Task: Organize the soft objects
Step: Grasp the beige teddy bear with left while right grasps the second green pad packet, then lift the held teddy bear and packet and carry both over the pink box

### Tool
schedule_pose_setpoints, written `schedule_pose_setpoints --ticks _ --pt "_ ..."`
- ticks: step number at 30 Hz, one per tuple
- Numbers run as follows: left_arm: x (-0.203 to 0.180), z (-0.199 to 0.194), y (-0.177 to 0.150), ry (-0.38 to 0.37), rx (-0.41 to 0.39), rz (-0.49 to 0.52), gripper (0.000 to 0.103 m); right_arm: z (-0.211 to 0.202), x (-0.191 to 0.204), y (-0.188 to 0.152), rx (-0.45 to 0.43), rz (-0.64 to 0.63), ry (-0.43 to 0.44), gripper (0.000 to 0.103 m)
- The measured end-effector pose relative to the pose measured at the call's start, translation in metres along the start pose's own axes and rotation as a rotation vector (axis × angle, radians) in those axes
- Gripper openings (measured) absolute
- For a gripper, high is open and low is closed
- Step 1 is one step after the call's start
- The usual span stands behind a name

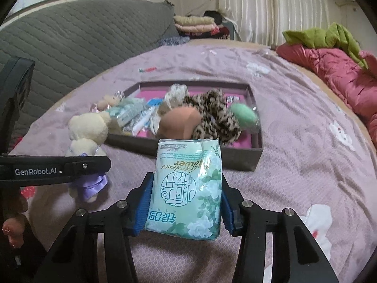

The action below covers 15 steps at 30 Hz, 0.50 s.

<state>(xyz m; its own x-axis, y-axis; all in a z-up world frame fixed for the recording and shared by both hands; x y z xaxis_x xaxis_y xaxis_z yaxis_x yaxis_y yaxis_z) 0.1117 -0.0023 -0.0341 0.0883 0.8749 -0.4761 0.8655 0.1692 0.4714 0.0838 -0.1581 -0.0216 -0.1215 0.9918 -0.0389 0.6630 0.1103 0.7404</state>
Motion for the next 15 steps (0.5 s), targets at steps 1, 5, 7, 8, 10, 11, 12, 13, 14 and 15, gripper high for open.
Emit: schedule_pose_setpoints --ticks 1,5,7,8,10,11,12,13,14,15 --pt "-0.002 -0.004 0.002 -0.006 -0.009 0.003 0.040 -0.003 0.000 0.001 -0.012 0.000 -0.004 0.052" --pt "-0.009 -0.012 0.008 -0.023 -0.034 0.013 0.040 -0.012 0.002 0.006 -0.066 -0.013 -0.022 0.052" --pt "-0.013 -0.014 0.012 -0.012 -0.049 0.036 0.040 -0.012 0.003 0.009 -0.077 -0.015 -0.030 0.052" --pt "-0.014 -0.016 0.016 -0.006 -0.061 0.044 0.040 -0.012 0.002 0.011 -0.086 -0.011 -0.034 0.052" --pt "-0.015 -0.017 0.022 -0.009 -0.074 0.046 0.040 -0.012 0.001 0.016 -0.104 -0.004 -0.041 0.052" --pt "-0.015 -0.018 0.025 -0.008 -0.080 0.045 0.040 -0.011 0.000 0.018 -0.110 -0.002 -0.043 0.052" --pt "-0.015 -0.019 0.027 -0.008 -0.084 0.046 0.040 -0.011 -0.001 0.021 -0.120 0.005 -0.046 0.052" --pt "-0.016 -0.019 0.030 -0.007 -0.088 0.051 0.040 -0.010 -0.002 0.023 -0.127 0.009 -0.047 0.052" --pt "-0.017 -0.019 0.033 0.000 -0.093 0.058 0.040 -0.010 -0.003 0.025 -0.133 0.013 -0.050 0.052" --pt "-0.018 -0.019 0.034 0.006 -0.099 0.067 0.040 -0.009 -0.003 0.028 -0.140 0.012 -0.056 0.052"
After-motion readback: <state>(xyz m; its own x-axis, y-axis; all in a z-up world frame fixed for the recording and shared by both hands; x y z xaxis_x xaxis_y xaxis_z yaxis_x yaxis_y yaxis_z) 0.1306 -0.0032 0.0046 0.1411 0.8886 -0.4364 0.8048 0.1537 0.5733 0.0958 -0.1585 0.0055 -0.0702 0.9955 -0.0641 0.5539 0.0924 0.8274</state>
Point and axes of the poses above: each gripper's, at about its wrist camera, not at the fingertips, and z roughly the way its jaws point, x to its left, y to its top, the point moved 1 cm from there along z, roughly the way its jaws point, and after that the axes turned 12 degrees about -y, right-handed, at the moved point
